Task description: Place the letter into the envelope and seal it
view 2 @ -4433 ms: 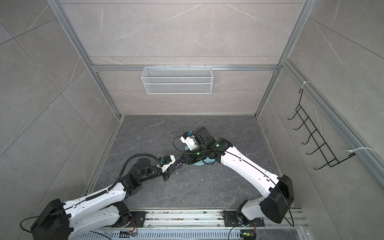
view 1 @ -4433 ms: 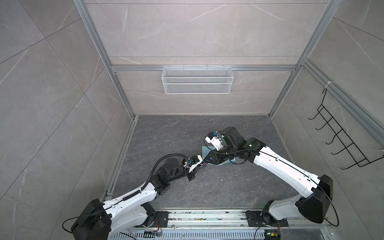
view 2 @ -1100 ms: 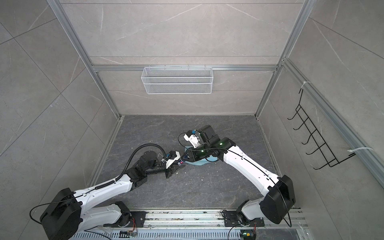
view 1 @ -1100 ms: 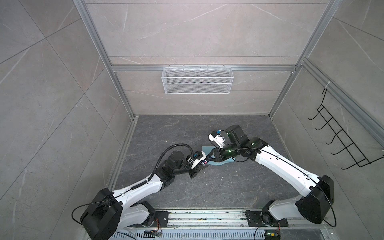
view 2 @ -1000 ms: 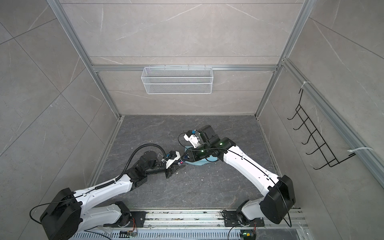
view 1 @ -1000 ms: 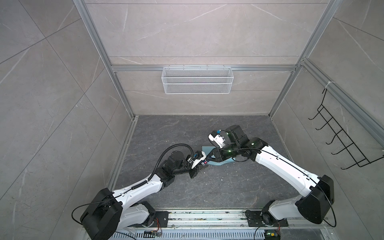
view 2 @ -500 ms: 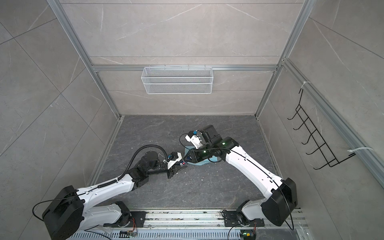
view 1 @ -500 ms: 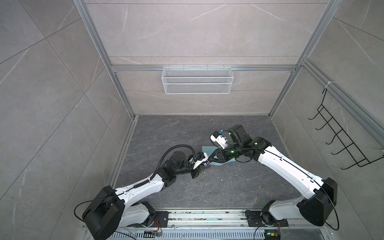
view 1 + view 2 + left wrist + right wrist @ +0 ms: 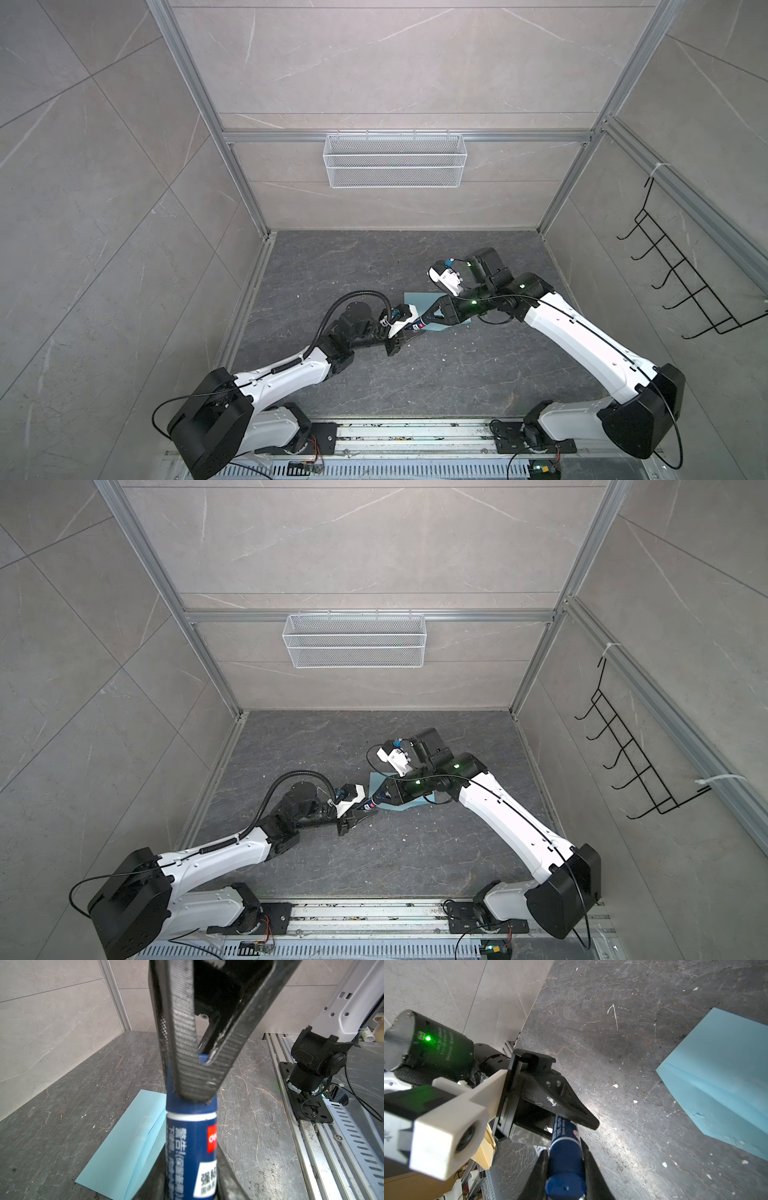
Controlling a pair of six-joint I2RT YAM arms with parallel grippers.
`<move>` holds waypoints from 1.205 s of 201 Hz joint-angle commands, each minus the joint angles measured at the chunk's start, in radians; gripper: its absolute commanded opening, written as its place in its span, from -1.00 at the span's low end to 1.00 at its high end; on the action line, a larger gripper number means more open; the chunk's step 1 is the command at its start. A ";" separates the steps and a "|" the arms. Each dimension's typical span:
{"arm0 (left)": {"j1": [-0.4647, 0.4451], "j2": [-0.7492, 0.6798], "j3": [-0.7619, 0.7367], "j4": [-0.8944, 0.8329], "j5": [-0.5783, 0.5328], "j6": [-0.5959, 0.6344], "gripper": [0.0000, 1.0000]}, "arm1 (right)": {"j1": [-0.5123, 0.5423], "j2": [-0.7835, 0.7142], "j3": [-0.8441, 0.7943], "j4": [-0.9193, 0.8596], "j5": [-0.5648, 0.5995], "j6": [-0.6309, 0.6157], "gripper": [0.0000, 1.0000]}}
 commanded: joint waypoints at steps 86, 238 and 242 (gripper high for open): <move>0.027 0.030 -0.069 -0.179 -0.008 0.004 -1.00 | -0.102 -0.079 0.042 -0.049 0.103 -0.039 -0.82; 0.026 -0.094 0.059 -0.153 -0.022 -0.109 0.79 | -0.084 -0.017 -0.023 0.019 0.029 0.005 -0.94; 0.025 -0.097 0.059 -0.153 -0.025 -0.112 0.79 | -0.084 -0.016 -0.024 0.021 0.028 0.007 -0.95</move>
